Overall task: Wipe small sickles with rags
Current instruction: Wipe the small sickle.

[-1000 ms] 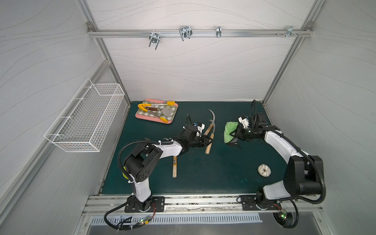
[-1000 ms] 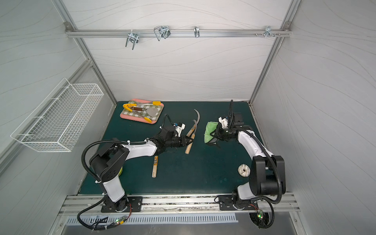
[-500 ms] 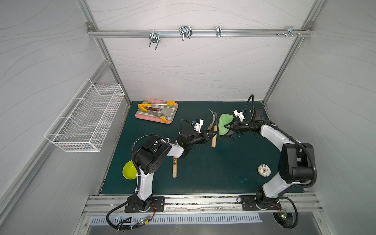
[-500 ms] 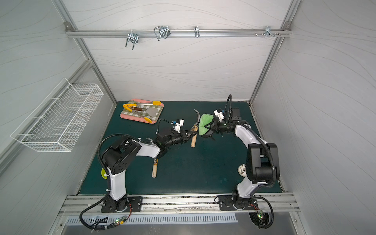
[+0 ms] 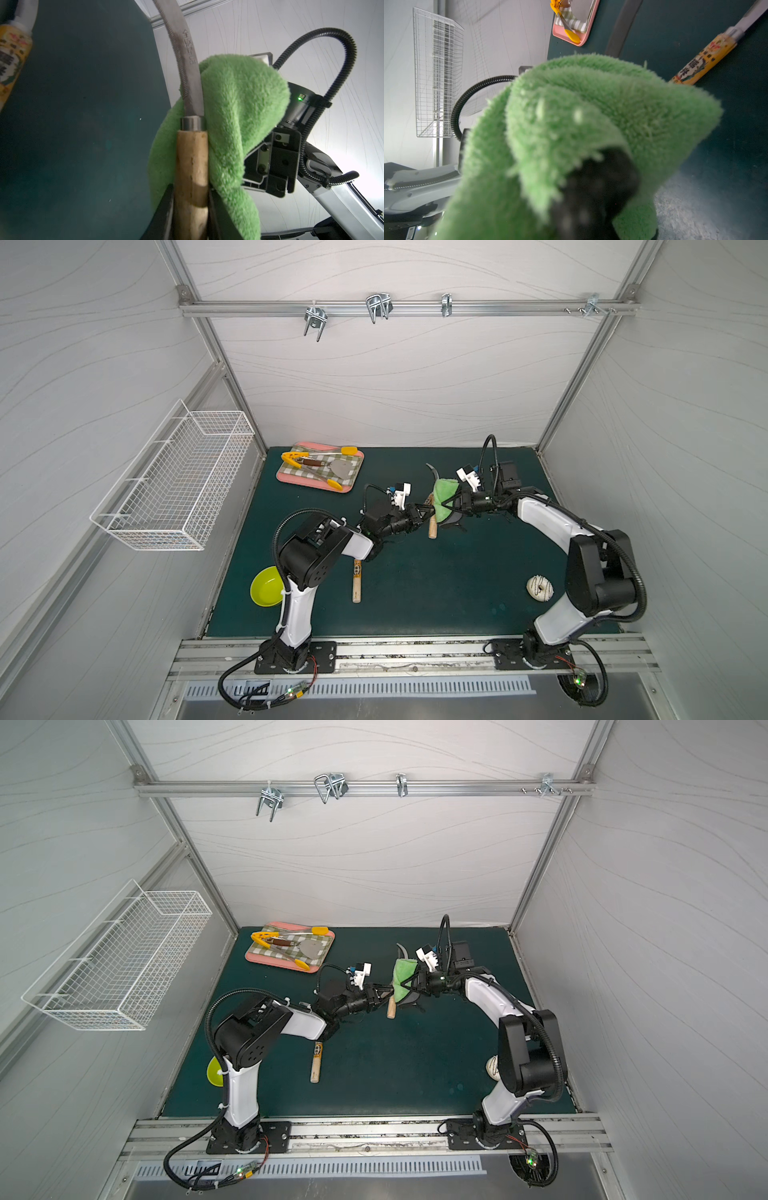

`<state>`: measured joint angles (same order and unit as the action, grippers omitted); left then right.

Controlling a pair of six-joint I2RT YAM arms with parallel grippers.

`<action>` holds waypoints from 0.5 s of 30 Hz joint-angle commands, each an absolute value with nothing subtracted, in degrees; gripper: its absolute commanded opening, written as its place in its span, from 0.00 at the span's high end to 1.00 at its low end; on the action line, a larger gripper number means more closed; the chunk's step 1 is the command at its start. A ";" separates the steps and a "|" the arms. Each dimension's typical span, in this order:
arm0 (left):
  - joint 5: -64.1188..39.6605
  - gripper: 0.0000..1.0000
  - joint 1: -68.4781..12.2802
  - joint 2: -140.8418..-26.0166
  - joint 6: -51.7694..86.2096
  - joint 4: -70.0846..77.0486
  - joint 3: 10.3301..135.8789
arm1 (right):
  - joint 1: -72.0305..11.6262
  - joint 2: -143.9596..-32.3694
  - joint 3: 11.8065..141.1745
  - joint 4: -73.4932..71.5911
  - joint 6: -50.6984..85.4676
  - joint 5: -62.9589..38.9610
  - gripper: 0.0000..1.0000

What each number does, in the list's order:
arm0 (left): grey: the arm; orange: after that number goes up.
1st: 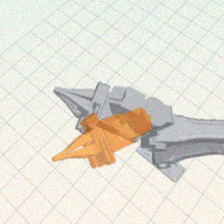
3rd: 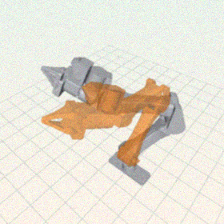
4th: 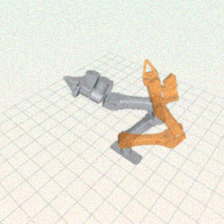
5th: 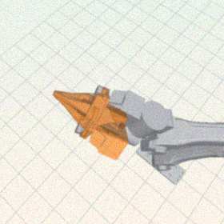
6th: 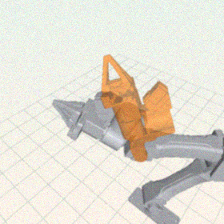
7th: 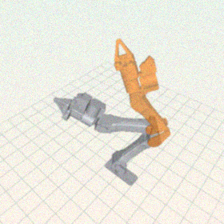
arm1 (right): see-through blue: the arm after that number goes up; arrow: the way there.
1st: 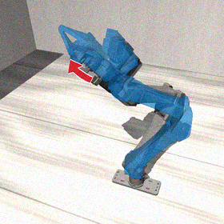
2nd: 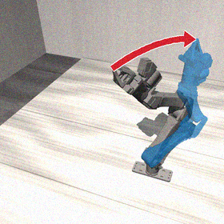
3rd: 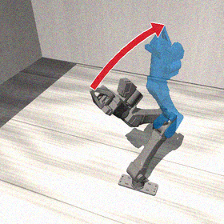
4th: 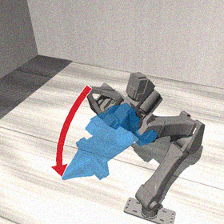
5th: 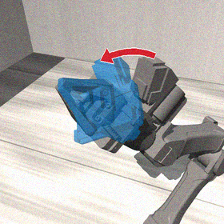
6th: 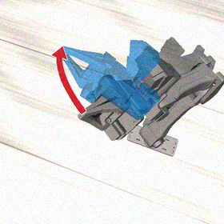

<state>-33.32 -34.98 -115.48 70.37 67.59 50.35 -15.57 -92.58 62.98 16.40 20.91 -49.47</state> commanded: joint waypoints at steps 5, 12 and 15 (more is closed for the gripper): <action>-33.08 1.00 -32.87 -117.59 75.05 79.73 55.25 | -20.63 -89.34 58.86 17.45 19.95 -51.80 0.91; -32.10 1.00 -31.61 -118.05 77.17 80.84 57.69 | -22.43 -87.84 54.87 14.08 22.22 -53.95 0.91; -32.35 1.00 -30.92 -117.69 77.43 80.85 57.79 | -21.15 -85.78 52.92 12.58 23.00 -55.82 0.91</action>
